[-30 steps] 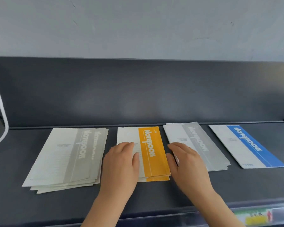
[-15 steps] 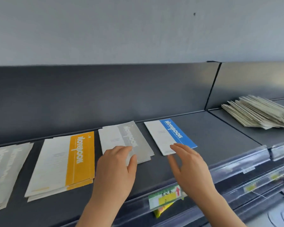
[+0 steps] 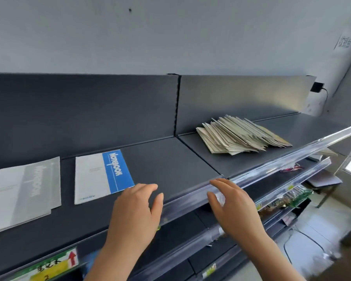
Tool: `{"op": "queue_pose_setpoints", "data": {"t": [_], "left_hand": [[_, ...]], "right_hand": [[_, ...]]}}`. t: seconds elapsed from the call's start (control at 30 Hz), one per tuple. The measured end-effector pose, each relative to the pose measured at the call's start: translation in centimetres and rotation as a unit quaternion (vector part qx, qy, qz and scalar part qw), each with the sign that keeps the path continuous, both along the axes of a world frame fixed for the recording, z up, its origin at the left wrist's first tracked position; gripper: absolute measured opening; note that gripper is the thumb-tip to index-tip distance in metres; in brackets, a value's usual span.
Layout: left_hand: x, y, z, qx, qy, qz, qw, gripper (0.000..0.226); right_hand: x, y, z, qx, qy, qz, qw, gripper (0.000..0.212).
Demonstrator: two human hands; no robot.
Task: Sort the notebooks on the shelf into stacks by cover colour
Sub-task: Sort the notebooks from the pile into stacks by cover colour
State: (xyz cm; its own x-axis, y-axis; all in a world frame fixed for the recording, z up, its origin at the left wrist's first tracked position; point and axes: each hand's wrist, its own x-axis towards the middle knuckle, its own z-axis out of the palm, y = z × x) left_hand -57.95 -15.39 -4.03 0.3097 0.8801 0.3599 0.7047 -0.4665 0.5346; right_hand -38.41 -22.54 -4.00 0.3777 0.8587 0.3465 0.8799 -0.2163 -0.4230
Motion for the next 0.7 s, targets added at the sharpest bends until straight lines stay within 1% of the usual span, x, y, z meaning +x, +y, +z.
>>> {"op": "queue_pose_setpoints", "data": {"t": [0.17,0.27,0.4,0.57,0.7], "left_hand": [[7.1,1.0,0.4,0.011,0.02,-0.033,0.999,0.038],[11.5,2.1,0.7,0.011,0.014,-0.061,0.998,0.038],[17.1,4.2,1.0,0.016,0.002,-0.096,0.995,0.038],[23.2,8.3,2.5,0.023,-0.021,-0.111,0.993,0.034],[28.1,10.9,3.8,0.036,-0.022,-0.131,0.991,0.033]], "right_hand": [[6.0,-0.4,0.2,0.011,0.027,-0.029,0.999,0.037],[9.8,0.0,0.2,0.011,0.034,-0.054,0.998,0.038],[15.2,1.5,0.4,0.009,0.022,-0.083,0.996,0.039],[21.8,4.2,1.5,0.003,0.023,-0.118,0.993,0.038],[26.5,6.2,2.3,0.021,0.042,-0.136,0.99,0.034]]}}
